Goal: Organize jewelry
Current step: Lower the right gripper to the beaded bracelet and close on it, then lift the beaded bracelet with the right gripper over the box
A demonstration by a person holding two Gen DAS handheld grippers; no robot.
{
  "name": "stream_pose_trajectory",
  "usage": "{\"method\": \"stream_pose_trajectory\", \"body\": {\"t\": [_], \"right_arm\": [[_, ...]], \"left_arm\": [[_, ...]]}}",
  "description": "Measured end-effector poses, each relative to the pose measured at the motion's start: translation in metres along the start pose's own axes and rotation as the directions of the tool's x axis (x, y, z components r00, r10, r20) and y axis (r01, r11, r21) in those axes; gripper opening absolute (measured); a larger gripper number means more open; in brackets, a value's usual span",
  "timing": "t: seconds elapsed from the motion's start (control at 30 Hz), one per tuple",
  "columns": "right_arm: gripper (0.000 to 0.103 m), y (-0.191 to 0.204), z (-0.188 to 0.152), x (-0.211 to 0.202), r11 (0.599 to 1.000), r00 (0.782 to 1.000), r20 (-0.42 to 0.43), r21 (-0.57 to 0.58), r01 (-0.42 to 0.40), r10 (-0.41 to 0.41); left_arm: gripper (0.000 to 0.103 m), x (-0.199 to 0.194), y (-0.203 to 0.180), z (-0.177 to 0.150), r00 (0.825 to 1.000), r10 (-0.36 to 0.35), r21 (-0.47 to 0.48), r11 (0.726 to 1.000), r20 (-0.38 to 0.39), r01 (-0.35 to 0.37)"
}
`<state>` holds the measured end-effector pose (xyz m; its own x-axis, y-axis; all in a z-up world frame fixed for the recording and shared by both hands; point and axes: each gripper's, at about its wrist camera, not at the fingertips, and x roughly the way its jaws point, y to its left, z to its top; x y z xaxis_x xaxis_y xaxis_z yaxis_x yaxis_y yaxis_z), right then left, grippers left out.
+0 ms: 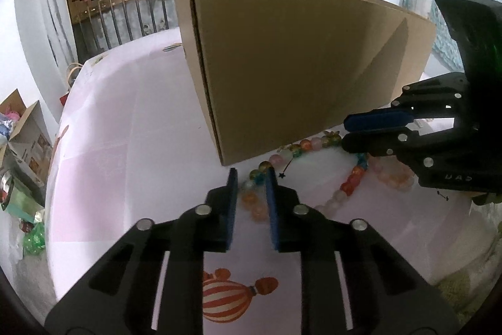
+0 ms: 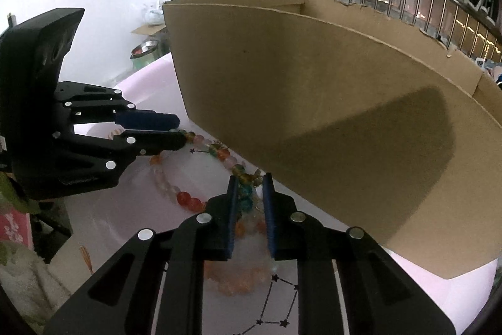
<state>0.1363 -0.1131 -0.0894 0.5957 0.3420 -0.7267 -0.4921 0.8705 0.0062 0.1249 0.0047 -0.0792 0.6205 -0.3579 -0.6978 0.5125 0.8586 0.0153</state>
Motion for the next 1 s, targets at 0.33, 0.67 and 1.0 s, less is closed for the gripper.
{"method": "stream_pose_trajectory", "body": {"t": [0.33, 0.67, 1.0], "right_arm": [[0.01, 0.003, 0.004, 0.004, 1.0, 1.0, -0.015, 0.012, 0.013, -0.013], [0.01, 0.008, 0.003, -0.014, 0.999, 0.999, 0.047, 0.028, 0.022, -0.023], [0.01, 0.013, 0.004, -0.051, 0.999, 0.989, 0.142, 0.032, 0.036, -0.04]], "left_arm": [[0.008, -0.002, 0.001, -0.002, 1.0, 0.012, 0.001, 1.0, 0.011, -0.012], [0.008, -0.019, -0.001, 0.005, 0.999, 0.014, -0.005, 1.0, 0.05, -0.014], [0.008, -0.064, -0.021, 0.014, 0.991, 0.046, 0.027, 0.998, 0.123, -0.049]]}}
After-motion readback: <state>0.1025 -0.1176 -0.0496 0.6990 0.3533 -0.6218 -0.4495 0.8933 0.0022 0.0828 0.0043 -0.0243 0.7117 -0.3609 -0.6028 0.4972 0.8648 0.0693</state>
